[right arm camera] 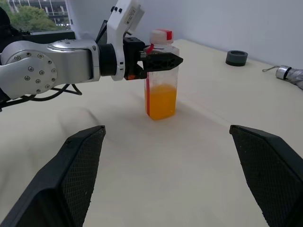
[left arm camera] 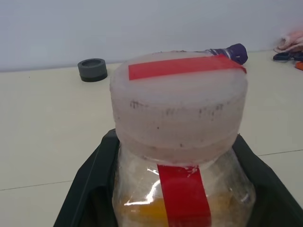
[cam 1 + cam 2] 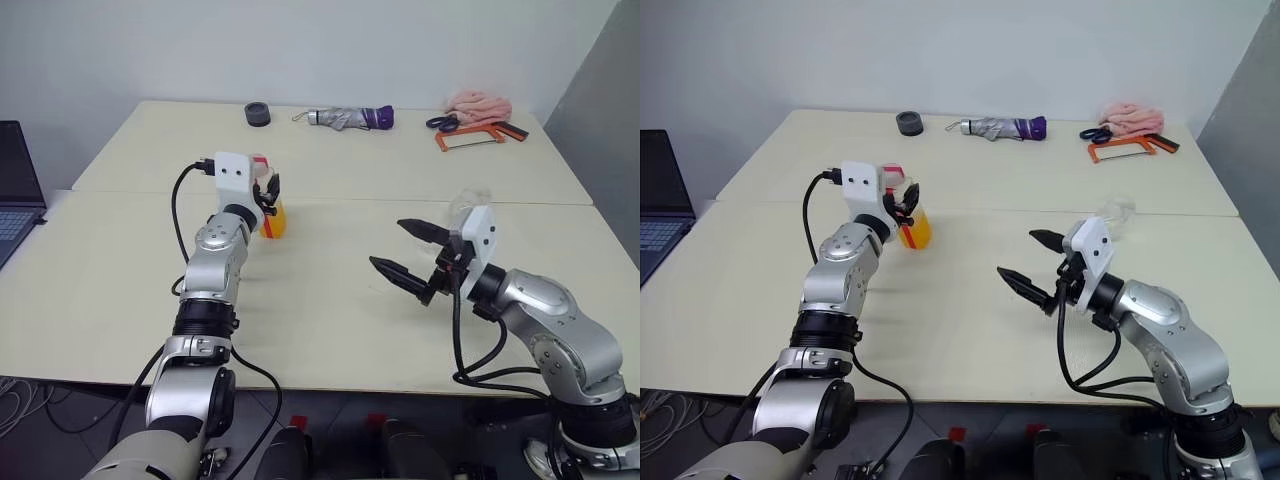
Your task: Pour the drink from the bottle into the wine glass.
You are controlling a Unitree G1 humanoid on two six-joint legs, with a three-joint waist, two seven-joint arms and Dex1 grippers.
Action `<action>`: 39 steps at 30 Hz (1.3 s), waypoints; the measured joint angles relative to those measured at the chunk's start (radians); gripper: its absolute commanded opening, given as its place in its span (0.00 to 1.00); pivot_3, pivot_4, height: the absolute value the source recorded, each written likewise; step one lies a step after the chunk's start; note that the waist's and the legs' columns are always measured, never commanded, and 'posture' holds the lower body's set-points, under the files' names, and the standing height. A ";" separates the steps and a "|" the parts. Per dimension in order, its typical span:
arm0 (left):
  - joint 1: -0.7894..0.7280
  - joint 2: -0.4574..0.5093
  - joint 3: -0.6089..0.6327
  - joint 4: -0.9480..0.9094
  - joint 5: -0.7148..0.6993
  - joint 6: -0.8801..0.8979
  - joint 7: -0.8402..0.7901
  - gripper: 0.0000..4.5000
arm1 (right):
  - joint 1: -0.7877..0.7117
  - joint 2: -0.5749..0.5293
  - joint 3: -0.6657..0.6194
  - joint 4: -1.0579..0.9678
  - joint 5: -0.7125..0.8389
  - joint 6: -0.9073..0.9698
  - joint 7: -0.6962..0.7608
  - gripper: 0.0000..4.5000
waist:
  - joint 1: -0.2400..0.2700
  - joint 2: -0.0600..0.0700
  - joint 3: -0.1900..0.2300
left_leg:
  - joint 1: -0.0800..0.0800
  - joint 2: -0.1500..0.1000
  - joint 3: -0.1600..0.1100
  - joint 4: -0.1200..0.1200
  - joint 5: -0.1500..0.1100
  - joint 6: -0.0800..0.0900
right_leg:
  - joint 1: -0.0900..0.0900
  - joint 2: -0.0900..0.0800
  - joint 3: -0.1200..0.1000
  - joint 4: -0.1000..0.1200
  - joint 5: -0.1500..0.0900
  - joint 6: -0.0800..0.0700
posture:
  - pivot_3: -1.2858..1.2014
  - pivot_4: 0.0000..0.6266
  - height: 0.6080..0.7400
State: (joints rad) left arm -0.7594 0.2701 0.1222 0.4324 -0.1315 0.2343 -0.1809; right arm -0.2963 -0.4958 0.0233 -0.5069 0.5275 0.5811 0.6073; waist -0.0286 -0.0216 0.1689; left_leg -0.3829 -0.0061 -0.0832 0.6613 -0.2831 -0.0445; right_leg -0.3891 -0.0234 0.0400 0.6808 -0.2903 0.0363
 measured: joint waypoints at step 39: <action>-0.002 0.043 -0.315 -0.115 -0.190 -0.045 -1.097 0.48 | -0.164 0.004 0.047 -0.078 0.076 0.170 -0.147 1.00 | -0.003 0.001 0.001 | -0.002 0.000 0.000 0.000 0.000 0.001 | -0.001 0.001 0.000 0.000 0.000 0.000 | 0.52 0.24 1.00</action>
State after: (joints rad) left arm -0.7613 0.3128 -0.1928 0.3178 -0.3217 0.1890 -1.2777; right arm -0.4607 -0.4914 0.0706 -0.5846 0.6030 0.7512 0.4604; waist -0.0313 -0.0210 0.1696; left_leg -0.3845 -0.0062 -0.0835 0.6615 -0.2834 -0.0439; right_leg -0.3900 -0.0228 0.0400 0.6806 -0.2904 0.0361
